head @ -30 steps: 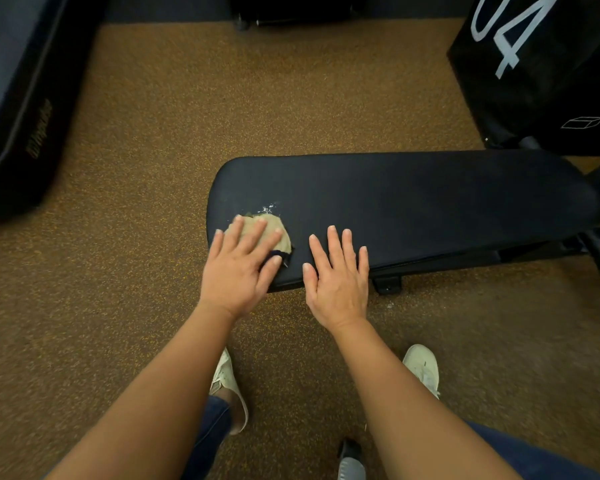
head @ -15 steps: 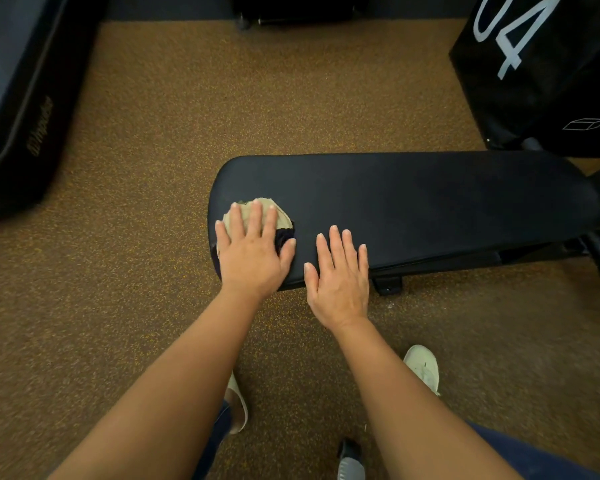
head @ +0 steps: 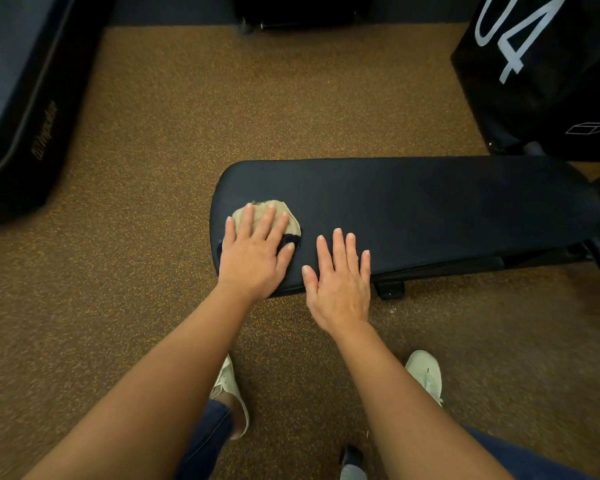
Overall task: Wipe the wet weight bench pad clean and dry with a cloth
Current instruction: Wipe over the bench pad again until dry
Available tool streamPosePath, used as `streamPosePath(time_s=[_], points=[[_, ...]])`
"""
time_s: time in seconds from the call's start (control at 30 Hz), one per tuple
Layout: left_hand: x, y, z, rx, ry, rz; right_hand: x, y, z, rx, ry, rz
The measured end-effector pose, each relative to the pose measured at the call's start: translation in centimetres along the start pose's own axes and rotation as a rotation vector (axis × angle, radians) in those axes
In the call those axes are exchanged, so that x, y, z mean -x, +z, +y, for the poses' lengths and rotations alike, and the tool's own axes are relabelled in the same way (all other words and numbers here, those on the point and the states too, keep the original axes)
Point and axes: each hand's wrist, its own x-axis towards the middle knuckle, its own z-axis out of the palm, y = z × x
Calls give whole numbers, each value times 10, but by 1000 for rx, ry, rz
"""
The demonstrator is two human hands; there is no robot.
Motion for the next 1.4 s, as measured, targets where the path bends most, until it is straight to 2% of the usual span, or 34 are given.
streamPosePath(time_s=[0.1, 0.27, 0.3, 0.37, 0.43, 0.47, 0.57, 0.67, 0.77, 0.87, 0.97, 1.07, 1.17, 1.27, 1.4], points=[[5, -2, -24, 14, 132, -17, 0, -1, -1, 0, 7, 7], [-12, -1, -2, 51, -169, -15, 0, -1, 0, 5, 1, -21], [-9, -1, 6, 43, -150, 0, 0, -1, -1, 1, 3, -12], [1, 1, 10, 25, 11, 3, 1, -3, -2, -8, 2, 10], [8, 2, -3, 25, 155, -1, 0, -2, -2, -4, -3, 10], [7, 2, -11, 25, 171, -2, 1, -1, -1, -5, -5, 11], [-6, 2, -21, 38, -1, 4, 0, -2, 1, -3, -8, 7], [-9, 0, 1, 53, -166, 9, -1, 0, 0, -4, -3, 11], [7, 1, 11, 30, -6, 18, -2, 1, -2, -34, 13, 36], [14, 2, -13, 45, 153, 10, -2, 1, 0, -51, 10, 57], [1, 2, -29, 57, -1, 8, -2, 0, 2, -50, -4, 73], [-4, 0, -8, 64, -188, 6, -2, 2, 1, -51, -2, 80], [12, 2, 13, 51, -125, 9, -1, 3, -1, -43, 12, 88], [20, 3, -1, 61, -27, -3, -1, 3, 0, -40, 10, 86], [-6, 1, -13, 98, -228, -6, -2, 3, 1, -45, 7, 71]])
